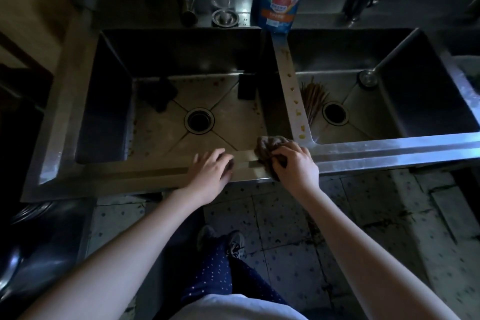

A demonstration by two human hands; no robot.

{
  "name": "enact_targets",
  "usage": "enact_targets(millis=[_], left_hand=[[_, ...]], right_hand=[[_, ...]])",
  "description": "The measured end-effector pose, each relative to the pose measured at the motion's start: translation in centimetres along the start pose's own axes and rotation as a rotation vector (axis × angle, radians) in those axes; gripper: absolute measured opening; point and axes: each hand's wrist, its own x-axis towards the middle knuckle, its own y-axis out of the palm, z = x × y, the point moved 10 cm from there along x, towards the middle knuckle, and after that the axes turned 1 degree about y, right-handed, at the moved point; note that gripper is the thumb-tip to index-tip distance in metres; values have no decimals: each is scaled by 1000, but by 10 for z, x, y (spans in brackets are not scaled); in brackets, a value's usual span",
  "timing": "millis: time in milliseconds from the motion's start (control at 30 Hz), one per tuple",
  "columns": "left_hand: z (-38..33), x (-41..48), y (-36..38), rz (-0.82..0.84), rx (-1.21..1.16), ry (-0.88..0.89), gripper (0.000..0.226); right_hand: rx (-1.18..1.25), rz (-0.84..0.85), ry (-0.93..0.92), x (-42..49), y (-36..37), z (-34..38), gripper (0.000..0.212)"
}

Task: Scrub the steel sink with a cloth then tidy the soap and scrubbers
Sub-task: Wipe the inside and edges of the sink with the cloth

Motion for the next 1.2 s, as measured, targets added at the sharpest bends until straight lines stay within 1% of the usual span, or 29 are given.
enact_targets(millis=[167,333,533,667,733,867,1067,1200], left_hand=[[0,2,-2,-10,45,31,39],[-4,1,-7,-22,56,78,44],[0,-1,-10,-28,27,86,50],[0,2,-11,-16,20,60,49],[1,6,-10,-2,-1,25,48],[-8,14,-7,4,-20,-30,49],[-28,34,-3,-76,-112,-166,48],[-38,38,7,-136,-170,-265,46]], right_hand=[[18,-24,137,8,-19,-47,23],[18,-20,167,5,-13,-34,25],[29,15,38,-1,3,8,26],[83,43,-38,1,-2,3,23],[105,47,-59,3,-8,-10,23],[71,50,-102,16,-20,-37,24],[30,143,-295,49,-24,-40,25],[83,187,-409,79,-24,-37,24]])
